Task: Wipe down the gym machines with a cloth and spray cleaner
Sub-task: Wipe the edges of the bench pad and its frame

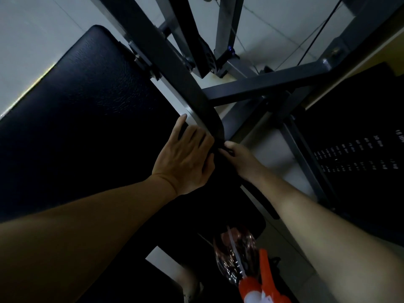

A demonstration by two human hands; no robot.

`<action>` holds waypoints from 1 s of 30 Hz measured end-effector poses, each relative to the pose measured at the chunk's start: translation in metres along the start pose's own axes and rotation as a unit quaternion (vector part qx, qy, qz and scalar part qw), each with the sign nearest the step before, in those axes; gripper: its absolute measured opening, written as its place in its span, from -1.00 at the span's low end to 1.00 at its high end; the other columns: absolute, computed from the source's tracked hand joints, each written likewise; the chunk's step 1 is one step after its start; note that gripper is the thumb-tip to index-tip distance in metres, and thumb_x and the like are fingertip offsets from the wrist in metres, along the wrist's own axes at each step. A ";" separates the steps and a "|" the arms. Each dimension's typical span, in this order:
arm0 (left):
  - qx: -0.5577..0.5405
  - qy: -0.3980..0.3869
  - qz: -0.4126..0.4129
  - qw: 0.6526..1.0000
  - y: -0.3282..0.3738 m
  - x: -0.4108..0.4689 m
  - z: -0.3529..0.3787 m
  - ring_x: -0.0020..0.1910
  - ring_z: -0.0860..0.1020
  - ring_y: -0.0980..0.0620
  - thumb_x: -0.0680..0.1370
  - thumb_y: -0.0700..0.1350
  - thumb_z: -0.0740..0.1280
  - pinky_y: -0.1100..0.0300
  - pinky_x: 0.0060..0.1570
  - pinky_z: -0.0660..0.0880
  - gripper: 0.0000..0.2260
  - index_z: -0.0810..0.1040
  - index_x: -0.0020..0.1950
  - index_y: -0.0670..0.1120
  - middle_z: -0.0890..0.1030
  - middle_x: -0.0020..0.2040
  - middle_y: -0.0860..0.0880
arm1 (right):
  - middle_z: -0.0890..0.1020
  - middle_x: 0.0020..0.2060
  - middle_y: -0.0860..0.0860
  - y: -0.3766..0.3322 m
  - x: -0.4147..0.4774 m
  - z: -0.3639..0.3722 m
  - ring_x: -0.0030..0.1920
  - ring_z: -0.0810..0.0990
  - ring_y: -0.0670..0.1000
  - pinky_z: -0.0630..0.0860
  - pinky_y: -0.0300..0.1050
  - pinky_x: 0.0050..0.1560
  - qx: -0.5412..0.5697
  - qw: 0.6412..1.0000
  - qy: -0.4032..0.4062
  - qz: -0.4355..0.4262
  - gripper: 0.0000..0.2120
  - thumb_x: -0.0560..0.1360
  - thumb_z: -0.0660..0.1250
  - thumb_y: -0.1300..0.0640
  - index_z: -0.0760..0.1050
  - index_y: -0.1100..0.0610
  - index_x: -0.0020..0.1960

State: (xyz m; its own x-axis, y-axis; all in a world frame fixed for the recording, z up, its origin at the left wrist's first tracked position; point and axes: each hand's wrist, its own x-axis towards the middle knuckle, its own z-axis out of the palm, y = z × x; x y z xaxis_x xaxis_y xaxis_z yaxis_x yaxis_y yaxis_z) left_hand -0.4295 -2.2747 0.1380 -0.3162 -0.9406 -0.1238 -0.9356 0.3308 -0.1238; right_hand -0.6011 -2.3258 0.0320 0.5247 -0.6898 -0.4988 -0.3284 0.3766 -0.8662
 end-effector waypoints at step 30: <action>0.027 0.010 -0.010 1.000 -0.064 -0.025 -0.004 0.60 0.16 -0.19 0.63 0.15 0.08 -0.26 0.58 -0.03 -0.44 0.35 0.57 -0.06 0.28 0.59 -0.18 | 0.54 -0.20 0.05 -0.031 0.031 -0.002 -0.27 0.55 -0.16 0.44 -0.27 -0.16 0.140 0.984 -0.075 0.079 -0.89 0.66 0.17 0.31 0.46 0.24 0.10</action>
State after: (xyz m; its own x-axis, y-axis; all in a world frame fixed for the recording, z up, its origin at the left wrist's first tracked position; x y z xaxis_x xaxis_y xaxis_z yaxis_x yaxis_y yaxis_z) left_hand -0.3624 -2.2722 0.1525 -0.3001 -0.9485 -0.1012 -0.9322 0.3141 -0.1795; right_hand -0.5760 -2.3605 0.0433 0.6014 -0.5179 -0.6084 -0.1966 0.6421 -0.7410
